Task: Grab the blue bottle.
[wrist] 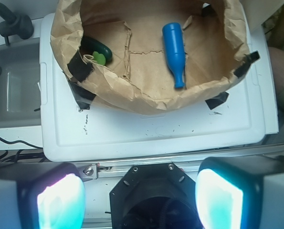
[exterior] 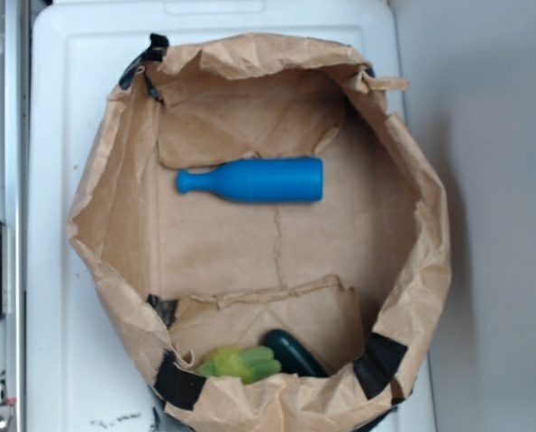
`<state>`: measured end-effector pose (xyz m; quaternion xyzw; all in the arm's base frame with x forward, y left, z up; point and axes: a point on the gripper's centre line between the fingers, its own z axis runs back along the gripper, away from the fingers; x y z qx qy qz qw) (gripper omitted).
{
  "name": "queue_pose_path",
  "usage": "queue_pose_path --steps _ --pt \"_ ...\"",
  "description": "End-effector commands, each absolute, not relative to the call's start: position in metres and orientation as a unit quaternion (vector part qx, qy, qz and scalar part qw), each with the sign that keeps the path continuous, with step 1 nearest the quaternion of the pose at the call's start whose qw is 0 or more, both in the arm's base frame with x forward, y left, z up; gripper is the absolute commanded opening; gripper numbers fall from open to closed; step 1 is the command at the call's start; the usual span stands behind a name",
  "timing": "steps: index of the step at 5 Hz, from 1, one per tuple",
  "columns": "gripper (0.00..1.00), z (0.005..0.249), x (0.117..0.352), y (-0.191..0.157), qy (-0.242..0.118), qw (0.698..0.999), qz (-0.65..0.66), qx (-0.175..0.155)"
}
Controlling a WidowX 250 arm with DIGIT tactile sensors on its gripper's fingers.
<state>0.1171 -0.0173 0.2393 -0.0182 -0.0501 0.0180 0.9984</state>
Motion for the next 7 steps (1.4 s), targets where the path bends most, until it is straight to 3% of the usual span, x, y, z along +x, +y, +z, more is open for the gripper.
queue_pose_path --steps 1,2,6,7 --pt "1.0 0.239 0.117 -0.017 -0.05 0.998 0.018 -0.018" --pt "1.0 0.223 0.164 -0.018 -0.046 0.998 0.041 -0.016" --pt "1.0 0.223 0.164 -0.018 -0.046 0.998 0.041 -0.016" --pt "1.0 0.211 0.2 -0.011 -0.051 0.997 0.043 -0.037"
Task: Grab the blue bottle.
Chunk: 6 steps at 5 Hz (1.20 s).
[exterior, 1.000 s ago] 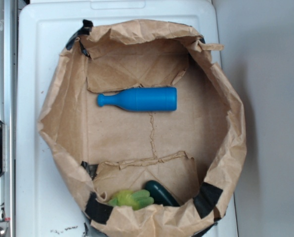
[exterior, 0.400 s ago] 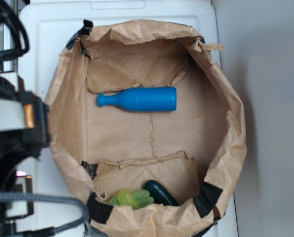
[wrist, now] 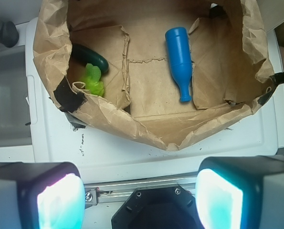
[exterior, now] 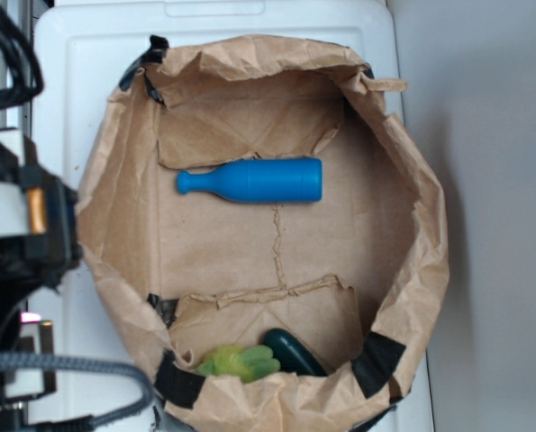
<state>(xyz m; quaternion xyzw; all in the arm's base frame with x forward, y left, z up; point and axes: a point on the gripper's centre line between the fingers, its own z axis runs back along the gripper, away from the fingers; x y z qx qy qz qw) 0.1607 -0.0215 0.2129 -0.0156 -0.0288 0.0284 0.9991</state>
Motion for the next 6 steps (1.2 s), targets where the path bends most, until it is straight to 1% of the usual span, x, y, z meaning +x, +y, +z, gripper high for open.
queue_pose_path --steps 1,2,3,4,6 --pt "1.0 0.204 0.217 0.0 -0.054 0.997 0.046 -0.04" --pt "1.0 0.196 0.222 0.015 -0.081 0.995 0.003 -0.056" --pt "1.0 0.175 0.226 0.03 -0.101 0.99 -0.07 -0.063" --pt "1.0 0.146 0.253 0.034 -0.102 0.993 -0.062 -0.022" --pt "1.0 0.146 0.253 0.034 -0.102 0.993 -0.062 -0.022"
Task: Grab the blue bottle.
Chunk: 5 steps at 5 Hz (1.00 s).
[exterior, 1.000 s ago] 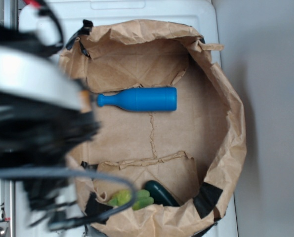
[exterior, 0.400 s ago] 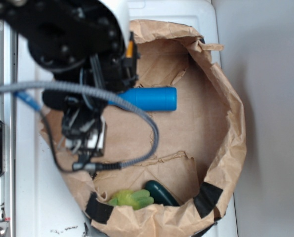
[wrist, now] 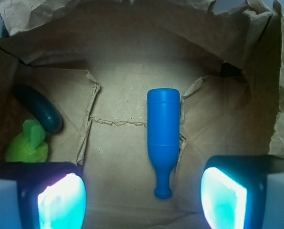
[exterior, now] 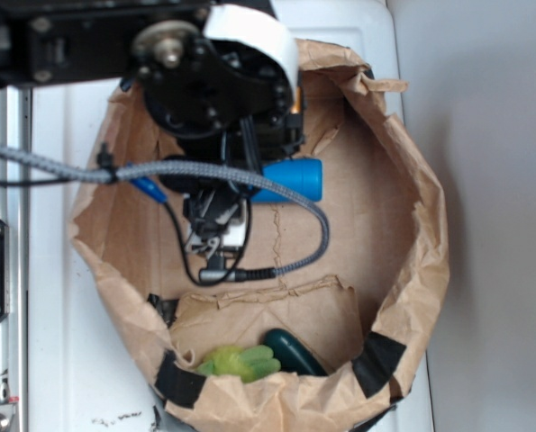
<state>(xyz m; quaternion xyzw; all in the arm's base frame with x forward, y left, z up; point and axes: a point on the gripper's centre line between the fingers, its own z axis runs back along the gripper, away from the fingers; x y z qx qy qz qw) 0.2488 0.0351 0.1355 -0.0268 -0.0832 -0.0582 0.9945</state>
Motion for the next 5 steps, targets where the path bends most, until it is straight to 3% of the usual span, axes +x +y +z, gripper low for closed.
queue_pose_path --steps 1,2,5 --pt "1.0 0.146 0.253 0.034 -0.102 0.993 -0.062 -0.022" --pt "1.0 0.146 0.253 0.034 -0.102 0.993 -0.062 -0.022" --pt "1.0 0.085 0.288 0.027 -0.112 0.992 -0.062 -0.02"
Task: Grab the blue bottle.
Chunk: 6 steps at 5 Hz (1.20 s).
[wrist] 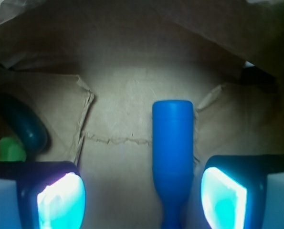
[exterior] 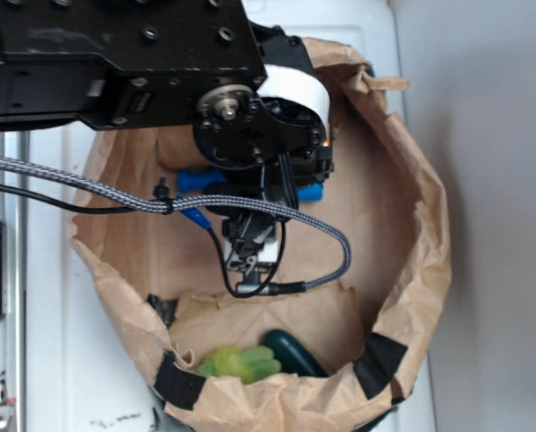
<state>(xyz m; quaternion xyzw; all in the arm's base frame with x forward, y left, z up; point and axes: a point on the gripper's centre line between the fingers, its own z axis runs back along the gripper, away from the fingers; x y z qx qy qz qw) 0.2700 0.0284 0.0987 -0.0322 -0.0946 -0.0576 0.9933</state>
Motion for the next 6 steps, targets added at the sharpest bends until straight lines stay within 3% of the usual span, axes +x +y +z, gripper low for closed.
queue_pose_path --steps 1,2,3,4,5,6 --pt "1.0 0.063 0.304 0.038 -0.105 0.993 -0.046 -0.008" --pt "1.0 0.042 0.314 0.047 -0.097 0.995 -0.038 -0.001" --pt "0.74 0.016 0.31 0.053 -0.117 0.992 -0.044 0.021" --pt "0.0 0.017 0.31 0.055 -0.127 0.991 -0.033 0.029" --pt "0.0 0.045 0.312 0.049 -0.125 0.992 -0.021 0.0" --pt "0.0 0.09 0.313 0.043 -0.123 0.991 -0.011 -0.046"
